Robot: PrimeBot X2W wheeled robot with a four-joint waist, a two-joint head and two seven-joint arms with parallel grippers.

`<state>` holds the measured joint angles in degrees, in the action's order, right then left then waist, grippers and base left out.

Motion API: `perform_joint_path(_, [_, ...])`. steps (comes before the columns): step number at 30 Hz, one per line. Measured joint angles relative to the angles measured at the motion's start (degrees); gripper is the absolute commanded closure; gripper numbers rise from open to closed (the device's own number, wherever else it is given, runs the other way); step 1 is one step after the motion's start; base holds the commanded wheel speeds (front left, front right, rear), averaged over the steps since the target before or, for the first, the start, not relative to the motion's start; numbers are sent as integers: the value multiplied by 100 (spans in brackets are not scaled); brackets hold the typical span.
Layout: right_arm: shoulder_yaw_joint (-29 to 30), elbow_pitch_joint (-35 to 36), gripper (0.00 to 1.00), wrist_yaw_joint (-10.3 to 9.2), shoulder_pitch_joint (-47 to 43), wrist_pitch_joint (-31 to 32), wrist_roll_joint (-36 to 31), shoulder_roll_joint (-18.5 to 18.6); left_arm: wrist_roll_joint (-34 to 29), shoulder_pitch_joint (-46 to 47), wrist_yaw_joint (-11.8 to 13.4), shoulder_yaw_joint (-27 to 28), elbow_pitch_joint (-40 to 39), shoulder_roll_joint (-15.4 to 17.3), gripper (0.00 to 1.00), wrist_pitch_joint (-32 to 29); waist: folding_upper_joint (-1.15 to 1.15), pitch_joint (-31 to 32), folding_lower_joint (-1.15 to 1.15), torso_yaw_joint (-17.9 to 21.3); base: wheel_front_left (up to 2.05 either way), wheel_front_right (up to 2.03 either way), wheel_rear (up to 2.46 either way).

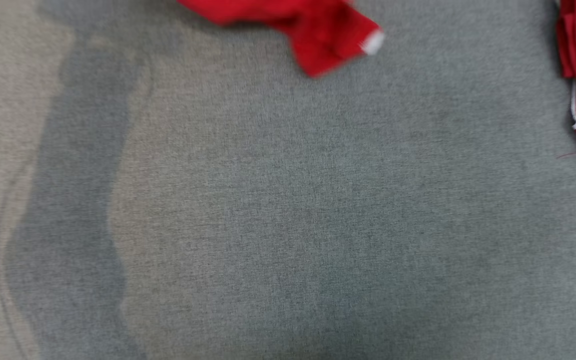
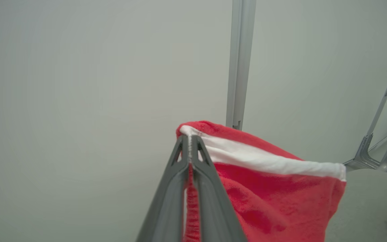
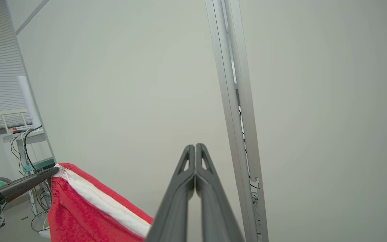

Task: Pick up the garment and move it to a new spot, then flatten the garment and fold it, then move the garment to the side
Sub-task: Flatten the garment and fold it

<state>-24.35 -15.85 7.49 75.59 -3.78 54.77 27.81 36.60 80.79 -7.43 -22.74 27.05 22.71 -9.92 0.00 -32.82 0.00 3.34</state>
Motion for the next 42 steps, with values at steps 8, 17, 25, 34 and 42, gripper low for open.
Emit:
perform_joint_path(8, [-598,-805,100,0,1335,-700,49,-60,386,1176,1,-225,1009,-148,100,735,0,-463,0,56,0,0,0])
perform_joint_path(17, [-1479,-1299,100,0,1049,-996,424,-31,1354,1077,0,-1317,1068,-11,100,768,0,-106,0,3,0,0,0])
perform_joint_path(25, [-1826,-1426,0,0,355,-1096,669,52,2027,480,1,-2256,558,152,100,611,0,425,0,-12,0,0,0])
perform_joint_path(34, [-1760,-1249,0,0,-966,-1113,656,83,2850,-703,1,-3222,-829,616,100,612,0,1368,0,-31,0,0,0])
perform_joint_path(42, [-1427,-956,0,0,-2262,-1116,539,-3,3181,-1959,2,-3969,-2132,1241,100,546,0,2158,0,-52,0,0,0])
